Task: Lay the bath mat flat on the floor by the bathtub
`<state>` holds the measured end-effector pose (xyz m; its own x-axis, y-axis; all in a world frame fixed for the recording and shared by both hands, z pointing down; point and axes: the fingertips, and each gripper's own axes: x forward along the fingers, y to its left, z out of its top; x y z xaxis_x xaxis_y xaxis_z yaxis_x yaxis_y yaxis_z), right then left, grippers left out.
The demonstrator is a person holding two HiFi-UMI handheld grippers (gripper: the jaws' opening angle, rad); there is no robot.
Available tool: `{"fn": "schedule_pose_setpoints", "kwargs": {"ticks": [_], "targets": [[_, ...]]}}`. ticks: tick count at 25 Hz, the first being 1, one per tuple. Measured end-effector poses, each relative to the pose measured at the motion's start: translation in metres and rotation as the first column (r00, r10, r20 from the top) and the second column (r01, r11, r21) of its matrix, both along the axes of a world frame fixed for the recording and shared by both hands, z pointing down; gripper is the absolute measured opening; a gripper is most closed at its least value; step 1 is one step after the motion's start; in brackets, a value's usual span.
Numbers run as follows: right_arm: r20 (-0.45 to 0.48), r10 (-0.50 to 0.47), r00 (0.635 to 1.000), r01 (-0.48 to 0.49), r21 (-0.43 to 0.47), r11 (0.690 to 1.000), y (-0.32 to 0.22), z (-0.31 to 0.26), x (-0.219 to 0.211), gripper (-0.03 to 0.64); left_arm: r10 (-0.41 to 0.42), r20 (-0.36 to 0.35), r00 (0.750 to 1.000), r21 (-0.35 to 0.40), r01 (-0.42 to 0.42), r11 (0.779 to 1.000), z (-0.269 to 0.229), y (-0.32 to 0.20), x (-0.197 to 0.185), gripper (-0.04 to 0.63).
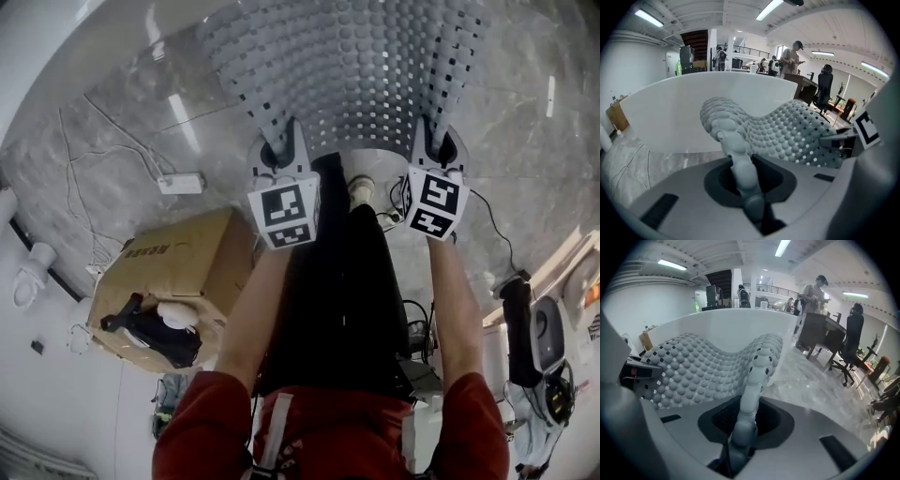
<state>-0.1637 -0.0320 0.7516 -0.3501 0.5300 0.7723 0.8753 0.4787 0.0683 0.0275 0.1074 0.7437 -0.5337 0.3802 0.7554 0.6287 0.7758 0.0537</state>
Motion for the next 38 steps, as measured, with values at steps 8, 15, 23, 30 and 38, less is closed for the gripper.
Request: {"fn": "schedule_pose_setpoints", "kwargs": {"ticks": [8, 15, 23, 30, 38], "targets": [[-0.016, -0.023, 1.000, 0.023, 0.047, 0.999, 0.014, 0.098, 0.005, 0.086, -0.023, -0.054, 0.998, -0.003, 0.023, 1.000, 0.098, 0.021, 0.011, 0.054], [0.000, -0.032, 0.999, 0.032, 0.063, 0.997, 0.029, 0.161, -0.001, 0.086, -0.033, -0.062, 0.998, -0.006, 0.033, 0.999, 0.161, 0.036, 0.012, 0.054], [0.001, -0.076, 0.997, 0.075, 0.095, 0.993, 0.046, 0.235, -0.005, 0.087, -0.028, -0.079, 0.996, -0.007, 0.028, 1.000, 0.239, 0.051, 0.014, 0.054], [0.003, -0.101, 0.995, 0.100, 0.115, 0.988, 0.058, 0.286, -0.015, 0.091, -0.030, -0.094, 0.995, -0.011, 0.029, 1.000, 0.292, 0.063, 0.014, 0.054], [0.006, -0.116, 0.993, 0.114, 0.126, 0.985, 0.071, 0.329, -0.022, 0.094, -0.006, -0.129, 0.992, -0.034, 0.002, 0.999, 0.341, 0.079, 0.014, 0.054]]}}
